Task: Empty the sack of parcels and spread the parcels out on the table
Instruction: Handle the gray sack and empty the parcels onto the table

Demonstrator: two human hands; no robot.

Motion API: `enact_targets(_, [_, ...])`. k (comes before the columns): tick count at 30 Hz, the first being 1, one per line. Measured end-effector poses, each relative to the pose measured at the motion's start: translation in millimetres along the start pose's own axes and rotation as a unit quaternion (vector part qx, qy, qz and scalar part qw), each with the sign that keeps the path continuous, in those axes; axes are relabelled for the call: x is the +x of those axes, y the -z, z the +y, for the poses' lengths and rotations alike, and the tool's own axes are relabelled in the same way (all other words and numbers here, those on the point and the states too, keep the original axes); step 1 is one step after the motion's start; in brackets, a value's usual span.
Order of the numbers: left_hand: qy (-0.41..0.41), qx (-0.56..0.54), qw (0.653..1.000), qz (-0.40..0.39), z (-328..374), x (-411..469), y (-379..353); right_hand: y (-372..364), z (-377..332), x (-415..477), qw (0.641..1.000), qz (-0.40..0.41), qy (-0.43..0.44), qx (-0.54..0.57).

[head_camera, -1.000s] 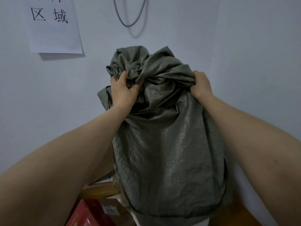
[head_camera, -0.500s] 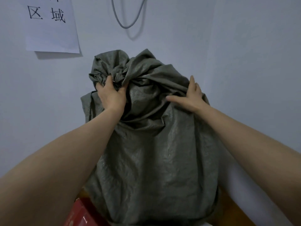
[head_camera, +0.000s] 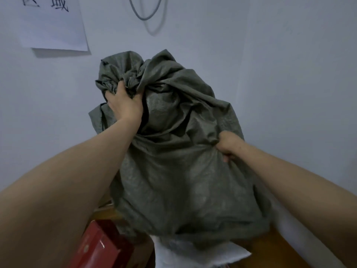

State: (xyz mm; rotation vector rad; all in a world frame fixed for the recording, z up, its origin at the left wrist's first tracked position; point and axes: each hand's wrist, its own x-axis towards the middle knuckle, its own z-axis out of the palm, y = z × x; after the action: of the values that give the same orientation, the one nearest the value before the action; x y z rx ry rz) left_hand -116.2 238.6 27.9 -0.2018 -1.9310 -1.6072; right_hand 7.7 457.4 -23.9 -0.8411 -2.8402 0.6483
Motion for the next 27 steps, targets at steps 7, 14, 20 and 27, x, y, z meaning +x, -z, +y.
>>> enact_targets(7, [-0.01, -0.036, 0.999, 0.02, 16.5, 16.2, 15.0, 49.5, -23.2, 28.7, 0.972, 0.142, 0.074, 0.17])
enact_targets(14, [-0.043, -0.095, 0.994, 0.039, 45.6, 23.6, 30.9, 87.1, -48.5, 22.7, 0.933, 0.2, 0.152, 0.258])
enact_targets(20, [-0.054, -0.116, 0.99, 0.06, 58.7, 26.9, 40.1, 93.6, -50.9, 21.8, 0.908, 0.308, 0.223, 0.176])
enact_targets(27, [-0.098, -0.113, 0.985, 0.091, 85.5, 32.6, 51.3, 121.9, -72.1, 9.2, 0.89, 0.341, 0.248, 0.175])
